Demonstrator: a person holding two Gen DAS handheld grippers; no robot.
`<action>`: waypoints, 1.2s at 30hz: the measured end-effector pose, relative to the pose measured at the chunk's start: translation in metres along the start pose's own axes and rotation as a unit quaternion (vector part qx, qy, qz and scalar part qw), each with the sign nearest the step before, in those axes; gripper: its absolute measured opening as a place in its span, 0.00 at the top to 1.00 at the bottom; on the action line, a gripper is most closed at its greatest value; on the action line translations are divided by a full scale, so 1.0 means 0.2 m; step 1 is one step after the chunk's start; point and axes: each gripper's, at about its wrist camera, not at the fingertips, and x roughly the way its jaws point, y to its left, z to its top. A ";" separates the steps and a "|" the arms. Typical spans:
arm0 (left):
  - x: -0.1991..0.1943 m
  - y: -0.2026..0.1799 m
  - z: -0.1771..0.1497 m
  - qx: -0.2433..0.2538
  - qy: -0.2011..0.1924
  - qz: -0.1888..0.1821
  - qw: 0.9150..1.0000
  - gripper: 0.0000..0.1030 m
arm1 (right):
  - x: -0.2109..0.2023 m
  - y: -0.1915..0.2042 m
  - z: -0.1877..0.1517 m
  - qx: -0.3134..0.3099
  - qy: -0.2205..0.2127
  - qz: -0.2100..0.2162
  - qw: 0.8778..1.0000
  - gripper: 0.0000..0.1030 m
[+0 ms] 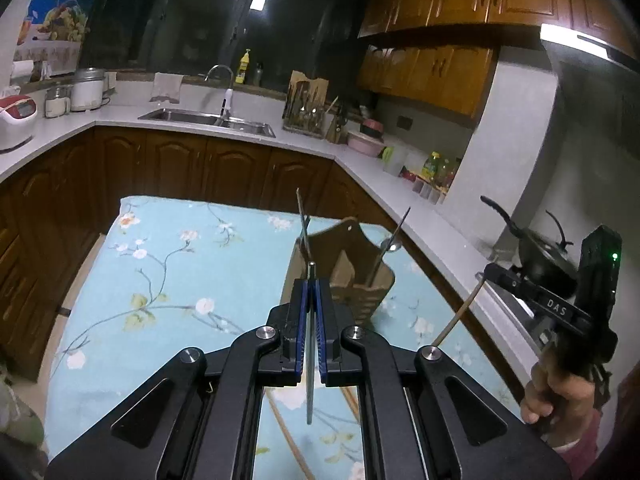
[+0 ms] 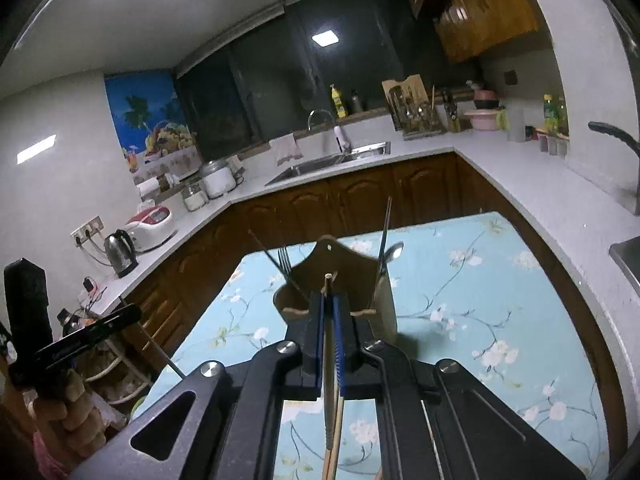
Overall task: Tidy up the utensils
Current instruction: 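Lift both held utensils and carry them above the wooden holder, then lower the utensils into the holder and open both tools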
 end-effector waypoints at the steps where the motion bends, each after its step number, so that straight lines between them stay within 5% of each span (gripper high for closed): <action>1: 0.00 0.00 0.02 -0.001 -0.004 -0.002 1.000 0.97 | 0.00 0.00 0.02 0.001 -0.004 0.000 1.000 0.96; 13: 0.14 -0.09 0.42 0.015 -0.081 -0.003 0.997 0.97 | 0.02 -0.04 0.42 -0.001 -0.093 -0.013 0.996 0.96; 19: 0.32 -0.10 0.53 0.019 -0.111 0.025 0.993 0.97 | 0.14 -0.10 0.57 0.010 -0.118 -0.025 0.993 0.96; 36: 0.84 0.08 0.19 -0.038 -0.044 0.033 0.998 0.96 | 0.56 -0.28 0.22 0.052 -0.050 -0.050 0.996 0.95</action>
